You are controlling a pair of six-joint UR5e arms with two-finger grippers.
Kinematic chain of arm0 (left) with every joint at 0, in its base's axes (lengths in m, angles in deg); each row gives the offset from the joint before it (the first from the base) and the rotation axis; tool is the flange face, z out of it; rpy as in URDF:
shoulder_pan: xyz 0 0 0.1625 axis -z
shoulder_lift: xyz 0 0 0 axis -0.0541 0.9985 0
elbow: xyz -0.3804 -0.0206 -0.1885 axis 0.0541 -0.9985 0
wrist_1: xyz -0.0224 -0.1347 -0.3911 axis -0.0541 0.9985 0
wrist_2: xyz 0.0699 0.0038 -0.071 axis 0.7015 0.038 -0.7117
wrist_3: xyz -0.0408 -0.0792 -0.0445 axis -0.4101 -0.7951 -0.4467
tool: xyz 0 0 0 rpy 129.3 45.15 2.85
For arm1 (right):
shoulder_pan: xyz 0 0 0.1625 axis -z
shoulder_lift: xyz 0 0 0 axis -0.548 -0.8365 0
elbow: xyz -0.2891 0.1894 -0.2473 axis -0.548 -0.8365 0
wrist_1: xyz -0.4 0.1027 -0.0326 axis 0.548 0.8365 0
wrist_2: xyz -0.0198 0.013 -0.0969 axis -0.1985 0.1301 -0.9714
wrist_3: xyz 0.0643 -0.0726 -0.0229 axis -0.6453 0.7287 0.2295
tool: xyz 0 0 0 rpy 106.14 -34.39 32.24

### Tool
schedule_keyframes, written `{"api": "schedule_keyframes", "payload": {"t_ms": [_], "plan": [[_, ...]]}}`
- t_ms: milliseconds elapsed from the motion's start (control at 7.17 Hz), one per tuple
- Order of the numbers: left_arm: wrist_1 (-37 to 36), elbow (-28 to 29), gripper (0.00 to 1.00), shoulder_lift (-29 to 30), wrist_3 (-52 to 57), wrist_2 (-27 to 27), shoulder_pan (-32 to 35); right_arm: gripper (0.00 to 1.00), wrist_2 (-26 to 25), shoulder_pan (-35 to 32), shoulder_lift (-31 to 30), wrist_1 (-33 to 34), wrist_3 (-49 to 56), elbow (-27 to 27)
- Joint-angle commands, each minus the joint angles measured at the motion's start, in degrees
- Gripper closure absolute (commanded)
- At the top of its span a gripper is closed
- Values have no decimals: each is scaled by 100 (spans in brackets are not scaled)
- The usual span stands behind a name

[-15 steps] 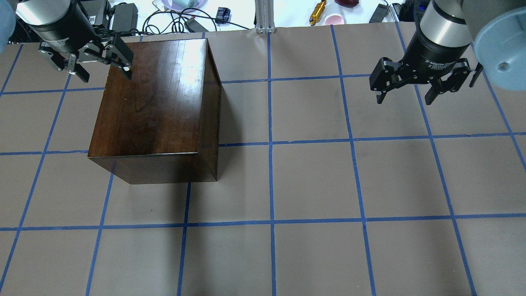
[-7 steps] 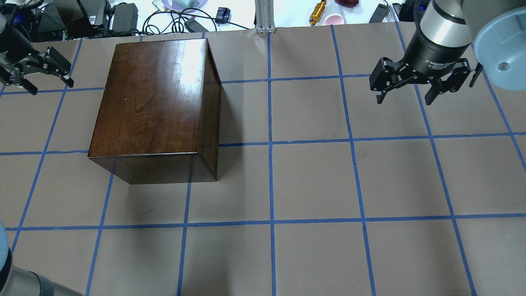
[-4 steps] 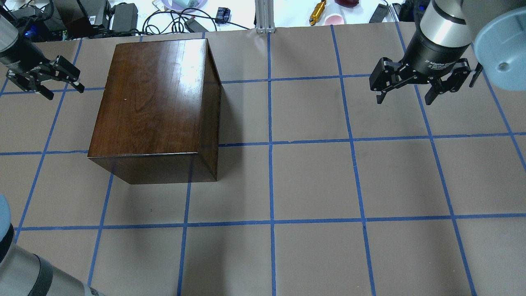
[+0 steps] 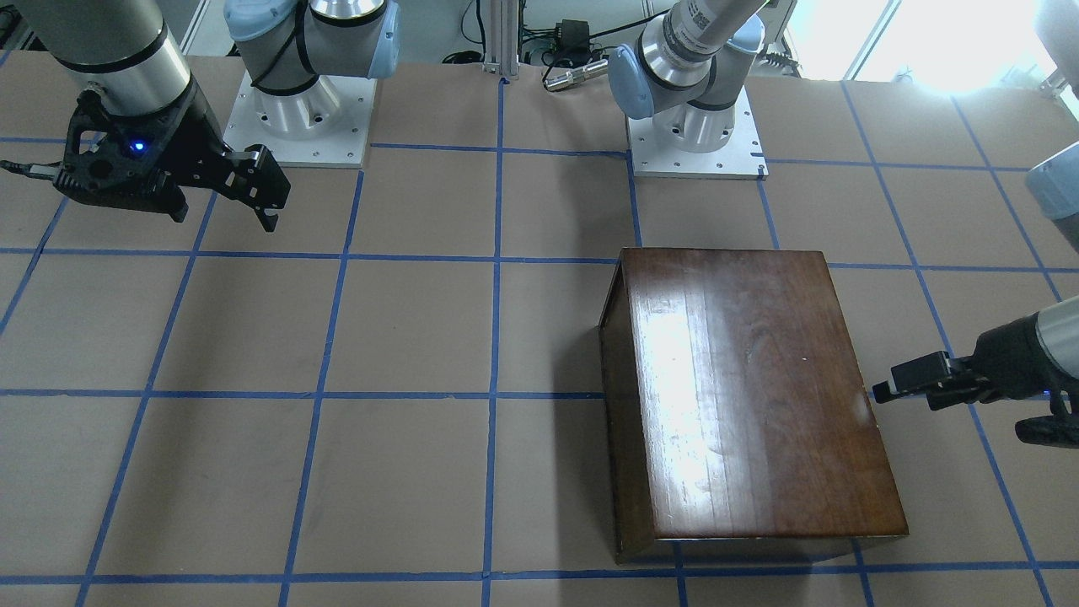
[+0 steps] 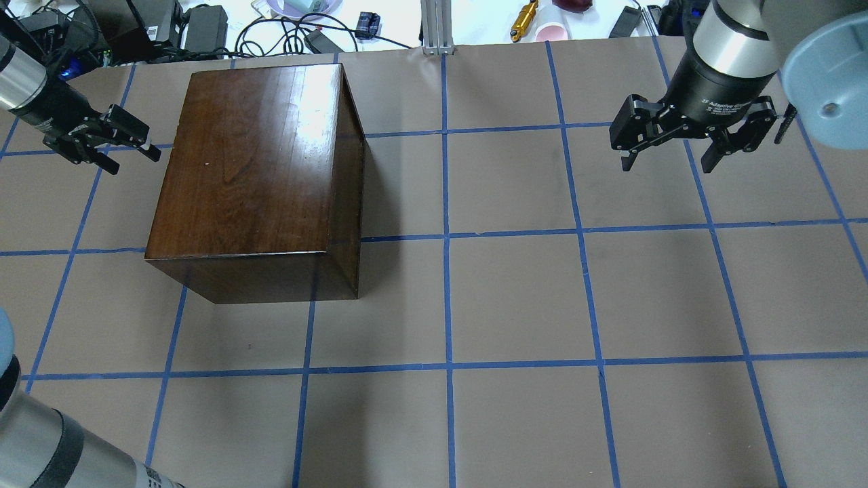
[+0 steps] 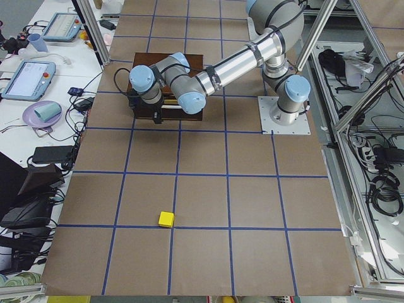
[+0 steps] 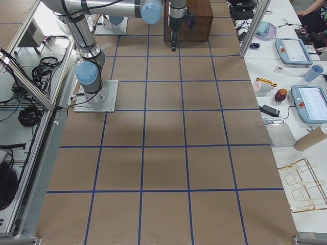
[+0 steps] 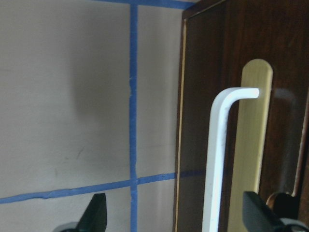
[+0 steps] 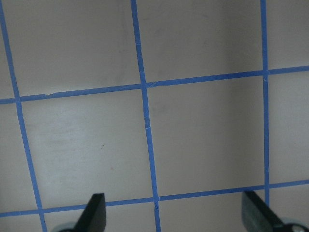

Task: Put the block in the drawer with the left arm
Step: 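Move the left gripper down beside the cabinet to the white drawer handle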

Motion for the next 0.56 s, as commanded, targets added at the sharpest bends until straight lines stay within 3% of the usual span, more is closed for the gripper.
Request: {"api": "schedule_keyframes", "payload": {"t_ms": [0,419], "plan": [[-284,-321,2,14,137,-180,-3,0,2,0,0,0,0,0],[-313,-340,2,119,137,-180,-3,0,2,0,0,0,0,0]]}}
